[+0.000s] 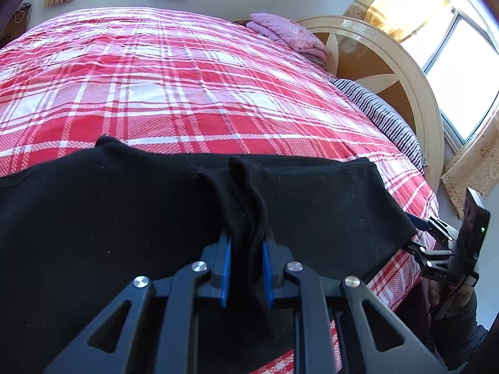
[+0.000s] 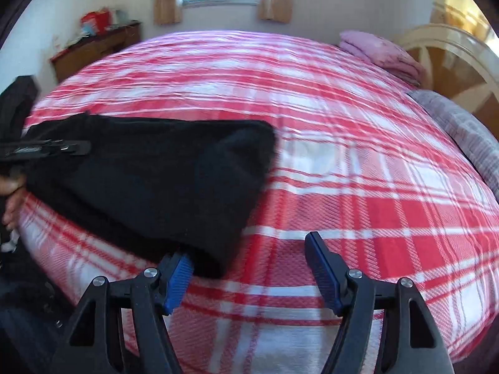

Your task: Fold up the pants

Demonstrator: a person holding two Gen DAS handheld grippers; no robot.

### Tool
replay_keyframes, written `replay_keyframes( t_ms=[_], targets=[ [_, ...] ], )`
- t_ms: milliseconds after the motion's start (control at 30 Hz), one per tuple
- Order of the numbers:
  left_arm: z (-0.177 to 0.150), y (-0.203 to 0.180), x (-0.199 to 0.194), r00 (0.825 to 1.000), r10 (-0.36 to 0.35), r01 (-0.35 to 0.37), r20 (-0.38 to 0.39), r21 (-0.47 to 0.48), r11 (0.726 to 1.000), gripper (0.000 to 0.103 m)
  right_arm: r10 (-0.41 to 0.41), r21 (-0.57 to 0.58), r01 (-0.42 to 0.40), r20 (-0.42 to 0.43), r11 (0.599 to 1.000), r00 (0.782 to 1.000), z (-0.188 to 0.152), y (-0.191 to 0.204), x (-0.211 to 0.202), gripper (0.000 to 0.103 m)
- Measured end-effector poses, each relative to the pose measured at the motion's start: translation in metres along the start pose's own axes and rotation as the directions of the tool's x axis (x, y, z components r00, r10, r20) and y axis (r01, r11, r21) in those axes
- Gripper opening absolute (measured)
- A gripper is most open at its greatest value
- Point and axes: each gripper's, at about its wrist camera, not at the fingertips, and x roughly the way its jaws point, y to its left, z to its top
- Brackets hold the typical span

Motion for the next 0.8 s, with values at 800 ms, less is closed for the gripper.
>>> replay_keyframes(
  t_ms=[800],
  targets=[
    [-0.008, 0.006, -0.007, 0.999, -0.009, 0.01, 0.03, -0.006, 1.0, 0.022, 0.304, -0.075, -0.299, 0.074, 0.951, 0.95, 0.011, 0.035, -0.037, 0.073]
  ],
)
